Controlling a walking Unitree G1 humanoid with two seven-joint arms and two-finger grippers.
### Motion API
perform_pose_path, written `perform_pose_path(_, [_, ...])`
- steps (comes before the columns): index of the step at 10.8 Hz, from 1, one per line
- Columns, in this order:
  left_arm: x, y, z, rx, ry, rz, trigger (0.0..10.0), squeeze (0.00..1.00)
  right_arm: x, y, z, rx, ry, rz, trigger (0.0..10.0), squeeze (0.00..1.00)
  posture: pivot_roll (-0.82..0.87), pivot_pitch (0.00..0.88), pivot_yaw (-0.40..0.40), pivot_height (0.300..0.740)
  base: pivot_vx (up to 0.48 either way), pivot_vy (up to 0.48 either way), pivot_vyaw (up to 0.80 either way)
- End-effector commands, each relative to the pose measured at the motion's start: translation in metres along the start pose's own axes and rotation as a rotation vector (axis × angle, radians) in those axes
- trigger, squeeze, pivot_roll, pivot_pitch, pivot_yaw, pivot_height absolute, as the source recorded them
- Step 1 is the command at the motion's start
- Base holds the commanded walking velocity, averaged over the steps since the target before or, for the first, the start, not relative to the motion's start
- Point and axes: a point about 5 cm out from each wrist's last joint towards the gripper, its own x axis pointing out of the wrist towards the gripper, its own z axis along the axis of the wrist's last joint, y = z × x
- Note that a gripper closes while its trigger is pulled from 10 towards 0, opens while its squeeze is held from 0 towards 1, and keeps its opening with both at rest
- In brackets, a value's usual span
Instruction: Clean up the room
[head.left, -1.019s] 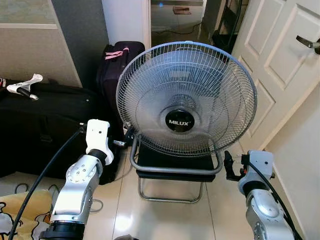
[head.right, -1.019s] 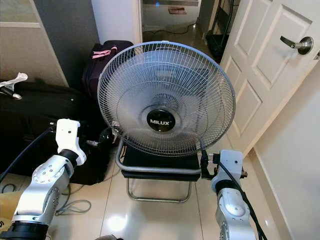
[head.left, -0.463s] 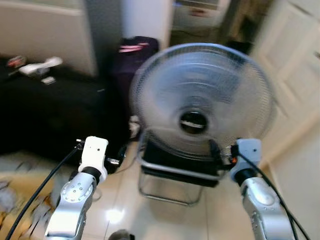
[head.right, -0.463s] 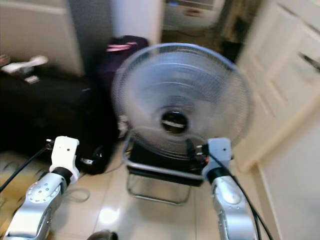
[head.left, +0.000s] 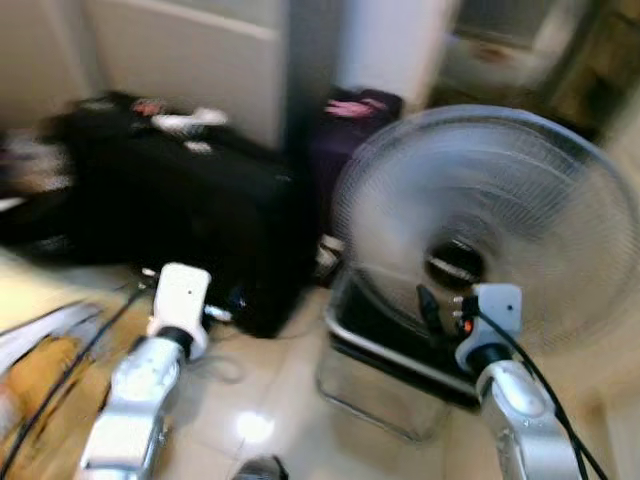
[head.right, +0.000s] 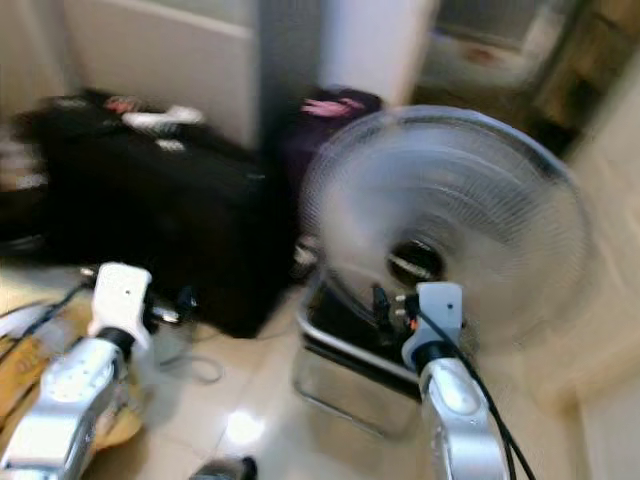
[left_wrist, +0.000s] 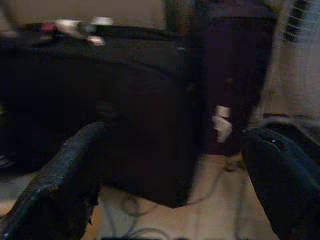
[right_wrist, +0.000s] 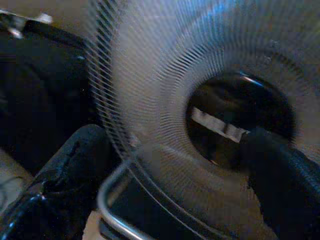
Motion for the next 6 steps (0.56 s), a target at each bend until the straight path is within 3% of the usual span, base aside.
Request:
perform_pose_path(1, [0.001,-0.004,0.006,0.003,-0.019,-0.015,10.0,0.0,0.002,-0.005,0.002,0.012,-0.01,-0.019,10.0,0.0,0.05,0.0,-0.054,0.74,0.0,0.0,0.8])
perform_pose_path(2, [0.002,-0.004,0.007,0.003,-0.023,-0.014,10.0,0.0,0.003,-0.006,0.005,0.104,-0.028,-0.018,10.0,0.0,0.05,0.0,-0.055,0.74,0.0,0.0,0.8])
perform_pose_path(3, [0.003,-0.004,0.007,0.003,-0.024,-0.013,10.0,0.0,0.005,-0.007,0.008,0.117,-0.041,-0.027,10.0,0.0,0.04,0.0,-0.054,0.74,0.0,0.0,0.8])
perform_pose_path(4, [0.004,-0.005,0.008,0.004,-0.03,-0.014,10.0,0.0,0.008,-0.009,0.013,-0.004,-0.075,-0.048,10.0,0.0,0.04,0.0,-0.054,0.74,0.0,0.0,0.8])
perform_pose_path(5, [0.005,-0.007,0.009,0.004,-0.035,-0.017,10.0,0.0,0.009,-0.015,0.013,-0.023,-0.088,-0.122,10.0,1.0,0.04,0.0,-0.055,0.74,0.0,0.0,0.8])
perform_pose_path(6, [0.005,-0.007,0.009,0.003,-0.037,-0.019,10.0,0.0,0.01,-0.016,0.013,-0.071,-0.093,-0.151,10.0,1.0,0.04,0.0,-0.056,0.74,0.0,0.0,0.8])
